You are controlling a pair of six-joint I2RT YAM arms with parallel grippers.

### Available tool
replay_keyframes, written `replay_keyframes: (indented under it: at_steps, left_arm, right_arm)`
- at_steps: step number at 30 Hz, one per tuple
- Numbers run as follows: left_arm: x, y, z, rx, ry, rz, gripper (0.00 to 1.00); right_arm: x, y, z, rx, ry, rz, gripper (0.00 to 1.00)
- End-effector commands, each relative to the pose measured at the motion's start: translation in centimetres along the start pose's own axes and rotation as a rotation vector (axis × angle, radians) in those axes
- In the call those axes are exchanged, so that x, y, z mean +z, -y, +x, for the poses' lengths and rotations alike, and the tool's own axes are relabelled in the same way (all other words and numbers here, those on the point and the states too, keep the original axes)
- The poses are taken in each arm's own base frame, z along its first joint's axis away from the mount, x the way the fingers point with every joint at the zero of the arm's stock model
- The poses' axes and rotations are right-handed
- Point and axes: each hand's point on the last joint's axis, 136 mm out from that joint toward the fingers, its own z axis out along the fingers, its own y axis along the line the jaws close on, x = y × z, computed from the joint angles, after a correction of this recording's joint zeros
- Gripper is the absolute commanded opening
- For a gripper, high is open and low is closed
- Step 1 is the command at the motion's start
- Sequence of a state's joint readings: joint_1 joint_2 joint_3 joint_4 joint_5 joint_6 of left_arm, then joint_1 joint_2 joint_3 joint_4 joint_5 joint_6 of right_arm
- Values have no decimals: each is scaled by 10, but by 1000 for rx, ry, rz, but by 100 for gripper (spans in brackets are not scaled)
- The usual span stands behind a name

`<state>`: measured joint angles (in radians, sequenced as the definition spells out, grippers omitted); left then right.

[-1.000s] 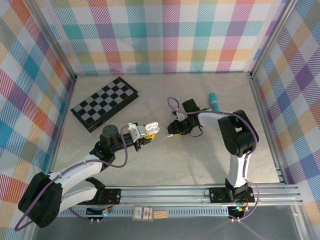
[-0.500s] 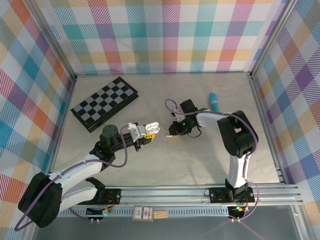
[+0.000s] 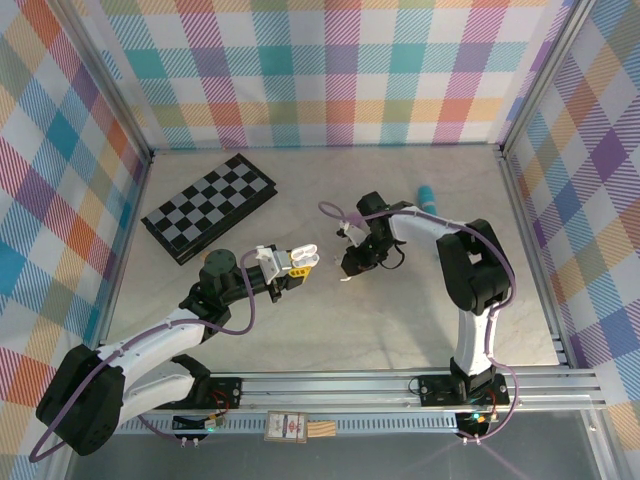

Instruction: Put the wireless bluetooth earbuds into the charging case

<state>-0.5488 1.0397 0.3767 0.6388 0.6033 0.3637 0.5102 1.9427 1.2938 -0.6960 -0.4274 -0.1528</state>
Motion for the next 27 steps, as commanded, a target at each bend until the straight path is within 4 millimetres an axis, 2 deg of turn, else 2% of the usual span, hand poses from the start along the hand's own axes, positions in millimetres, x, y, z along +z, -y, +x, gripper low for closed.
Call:
replay_keyframes:
  at_steps: [1, 8, 14, 17, 19, 25, 27]
  left_arm:
    - [1, -1, -19, 41, 49, 2, 5]
    - [3, -1, -20, 40, 46, 8, 5]
    - [3, -1, -21, 39, 45, 12, 5]
    - [3, -1, -22, 40, 48, 12, 5]
    - [4, -2, -23, 42, 49, 11, 5]
    - [5, -2, -24, 44, 52, 15, 5]
    - [6, -2, -24, 45, 53, 17, 5]
  right_arm:
    - [3, -4, 19, -41, -98, -23, 21]
    - [10, 9, 27, -35, -165, 51, 21]
    - [-3, 2, 12, -36, -72, 71, 28]
    - [-11, -3, 5, 9, 4, 76, 38]
    - [-15, -5, 2, 74, 61, 76, 49]
    - [-23, 1, 3, 368, 259, 95, 52]
    - [-22, -2, 6, 475, 320, 42, 51]
